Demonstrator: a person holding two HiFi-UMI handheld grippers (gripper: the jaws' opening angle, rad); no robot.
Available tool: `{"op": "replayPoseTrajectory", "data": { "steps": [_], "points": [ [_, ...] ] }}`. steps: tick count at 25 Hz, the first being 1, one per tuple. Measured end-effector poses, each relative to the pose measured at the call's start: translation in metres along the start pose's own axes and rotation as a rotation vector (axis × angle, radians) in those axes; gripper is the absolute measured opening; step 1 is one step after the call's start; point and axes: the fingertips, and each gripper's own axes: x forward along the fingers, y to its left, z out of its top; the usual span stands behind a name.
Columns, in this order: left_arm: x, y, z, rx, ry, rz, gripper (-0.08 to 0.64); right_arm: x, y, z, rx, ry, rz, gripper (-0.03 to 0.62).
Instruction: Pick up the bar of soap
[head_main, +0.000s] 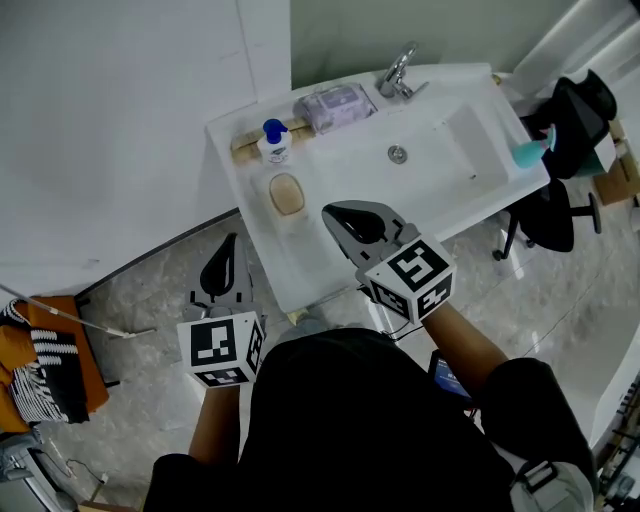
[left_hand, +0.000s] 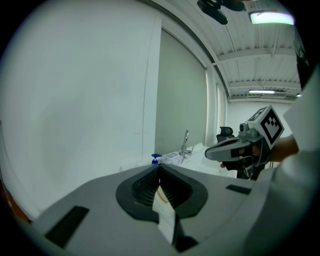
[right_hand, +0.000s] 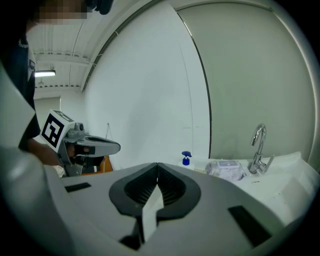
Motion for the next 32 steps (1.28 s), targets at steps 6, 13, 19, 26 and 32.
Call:
{"op": "replayPoseTrajectory", "data": {
  "steps": [6,13,19,26,32],
  "points": [
    [0.011,0.023,-0.007,-0.015,0.003,-0.003,0.009,0.032,-0.009,-0.015,0.049,0.044,-0.068,0.009],
    [0.017,0.039,-0.013,-0.034,0.016,0.005,0.009,0.069,-0.029,-0.057,0.077,0.178,-0.107,0.072],
    [0.019,0.05,-0.014,-0.049,0.03,0.051,0.009,0.102,-0.036,-0.084,0.086,0.25,-0.096,0.171],
    [0.018,0.06,-0.017,-0.07,0.041,0.093,0.009,0.142,-0.05,-0.117,0.148,0.338,-0.146,0.256],
    [0.014,0.068,-0.027,-0.088,0.058,0.112,0.009,0.162,-0.048,-0.128,0.159,0.392,-0.204,0.309]
  ]
}}
